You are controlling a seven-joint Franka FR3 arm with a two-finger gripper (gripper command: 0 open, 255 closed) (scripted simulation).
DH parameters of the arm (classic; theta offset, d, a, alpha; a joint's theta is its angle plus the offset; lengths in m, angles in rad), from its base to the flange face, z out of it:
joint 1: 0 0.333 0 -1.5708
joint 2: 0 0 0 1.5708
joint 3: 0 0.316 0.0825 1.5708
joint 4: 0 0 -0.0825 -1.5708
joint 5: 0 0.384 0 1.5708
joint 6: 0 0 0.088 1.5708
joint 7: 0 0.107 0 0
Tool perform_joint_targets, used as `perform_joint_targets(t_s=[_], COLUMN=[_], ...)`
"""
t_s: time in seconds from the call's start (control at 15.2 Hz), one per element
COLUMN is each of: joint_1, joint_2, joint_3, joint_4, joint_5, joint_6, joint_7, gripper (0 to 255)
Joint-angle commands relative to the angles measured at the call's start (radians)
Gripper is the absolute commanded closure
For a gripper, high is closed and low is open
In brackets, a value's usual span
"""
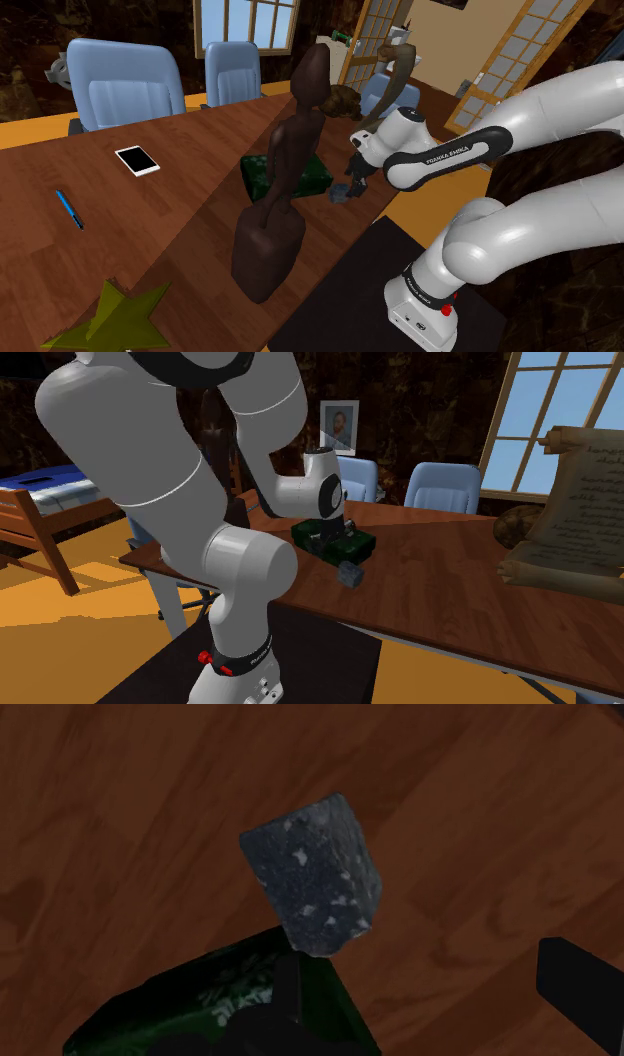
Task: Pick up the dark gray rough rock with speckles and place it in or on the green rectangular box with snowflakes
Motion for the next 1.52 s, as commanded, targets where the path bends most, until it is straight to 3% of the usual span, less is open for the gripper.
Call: perform_joint_targets(t_s=[0.0, 0.4, 0.86, 0.92, 1.45], joint_1=[0.002, -0.005, -0.005, -0.005, -0.005], joint_2=[0.074, 0.225, 0.224, 0.224, 0.224], joint_3=[-0.014, -0.015, -0.015, -0.015, -0.015], joint_4=[0.002, 0.021, 0.021, 0.021, 0.021], joint_5=[-0.013, -0.029, -0.029, -0.029, -0.029], joint_6=[0.083, 0.217, 0.216, 0.216, 0.216], joint_7=[-0.012, 0.008, 0.007, 0.007, 0.007], gripper=[0, 0, 0, 255, 255])
